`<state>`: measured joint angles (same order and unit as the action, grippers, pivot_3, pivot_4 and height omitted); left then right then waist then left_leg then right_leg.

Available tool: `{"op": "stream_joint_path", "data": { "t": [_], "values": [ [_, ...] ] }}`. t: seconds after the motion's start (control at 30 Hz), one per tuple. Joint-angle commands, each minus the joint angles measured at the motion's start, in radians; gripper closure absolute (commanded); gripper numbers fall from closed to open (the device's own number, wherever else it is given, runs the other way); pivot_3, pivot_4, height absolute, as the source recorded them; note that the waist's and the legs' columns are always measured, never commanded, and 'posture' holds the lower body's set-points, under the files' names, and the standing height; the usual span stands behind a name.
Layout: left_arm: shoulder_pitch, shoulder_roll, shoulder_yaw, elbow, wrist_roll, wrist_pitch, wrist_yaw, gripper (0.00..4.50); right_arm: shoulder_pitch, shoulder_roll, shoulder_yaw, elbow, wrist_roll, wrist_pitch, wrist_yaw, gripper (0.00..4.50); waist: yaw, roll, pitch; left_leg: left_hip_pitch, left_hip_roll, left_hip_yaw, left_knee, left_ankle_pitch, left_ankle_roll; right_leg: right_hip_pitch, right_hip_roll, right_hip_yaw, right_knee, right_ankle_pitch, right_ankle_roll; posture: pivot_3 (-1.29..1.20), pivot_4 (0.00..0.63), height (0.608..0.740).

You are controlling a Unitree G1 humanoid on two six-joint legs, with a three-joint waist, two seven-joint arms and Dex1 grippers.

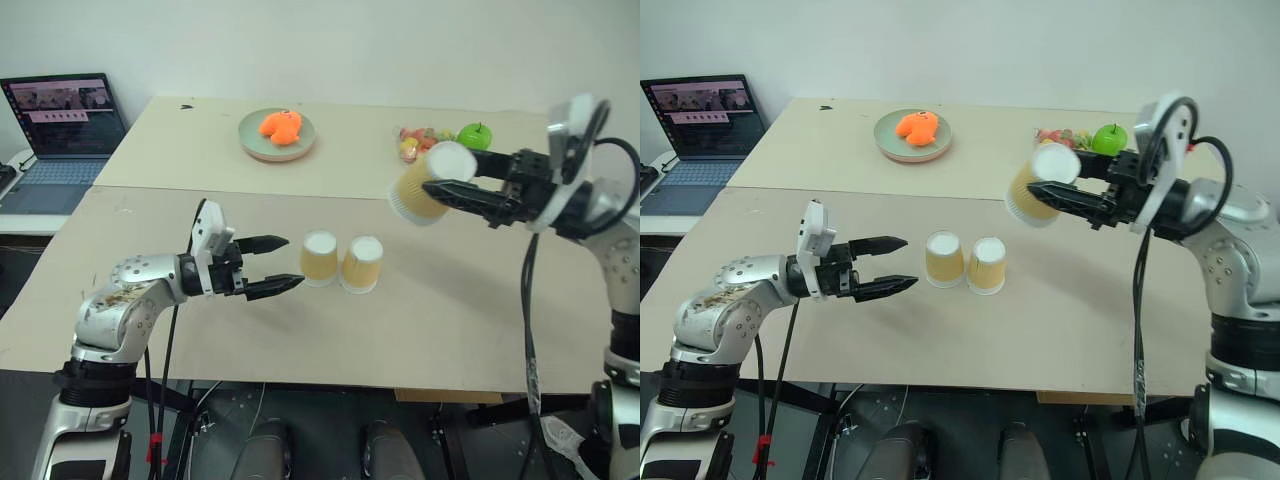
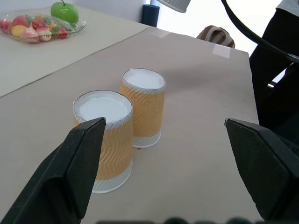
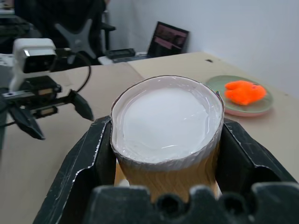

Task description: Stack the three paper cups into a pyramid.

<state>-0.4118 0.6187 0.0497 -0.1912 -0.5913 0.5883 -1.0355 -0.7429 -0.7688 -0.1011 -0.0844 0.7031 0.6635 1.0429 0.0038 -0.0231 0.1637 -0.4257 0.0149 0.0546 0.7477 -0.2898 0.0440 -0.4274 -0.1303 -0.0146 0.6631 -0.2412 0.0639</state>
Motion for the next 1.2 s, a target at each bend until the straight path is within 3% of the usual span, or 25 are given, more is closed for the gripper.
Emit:
{"op": "stream_joint_path", "data": {
  "t": [0.03, 0.33, 1.2],
  "values": [
    [0.016, -0.015, 0.025, -0.054, -0.006, -0.025, 0.04, 0.14, -0.051, 0.035, 0.084, 0.021, -0.026, -0.001, 0.06, 1.71, -0.001, 0.0, 0.0, 0.0, 0.0, 0.0, 0.0, 0.0, 0.0, 0.0, 0.0, 0.0, 0.0, 0.0, 0.0, 0.0, 0.15, 0.676],
    [0.072, -0.015, 0.078, -0.093, -0.016, -0.038, 0.114, 0.14, -0.125, 0.121, 0.167, 0.188, -0.122, -0.092, 0.171, 1.71, 0.001, 0.0, 0.0, 0.0, 0.0, 0.0, 0.0, 0.0, 0.0, -0.001, 0.0, -0.001, 0.001, 0.0, 0.0, 0.0, 0.15, 0.676],
    [0.066, -0.044, 0.093, -0.116, -0.062, -0.03, 0.188, 0.14, -0.276, 0.266, 0.194, 0.505, -0.293, -0.237, 0.288, 1.71, -0.016, 0.0, 0.0, -0.005, 0.0, 0.0, -0.001, 0.002, -0.003, -0.007, 0.0, 0.0, 0.002, 0.001, -0.001, 0.0, 0.15, 0.676]
  ]
}}
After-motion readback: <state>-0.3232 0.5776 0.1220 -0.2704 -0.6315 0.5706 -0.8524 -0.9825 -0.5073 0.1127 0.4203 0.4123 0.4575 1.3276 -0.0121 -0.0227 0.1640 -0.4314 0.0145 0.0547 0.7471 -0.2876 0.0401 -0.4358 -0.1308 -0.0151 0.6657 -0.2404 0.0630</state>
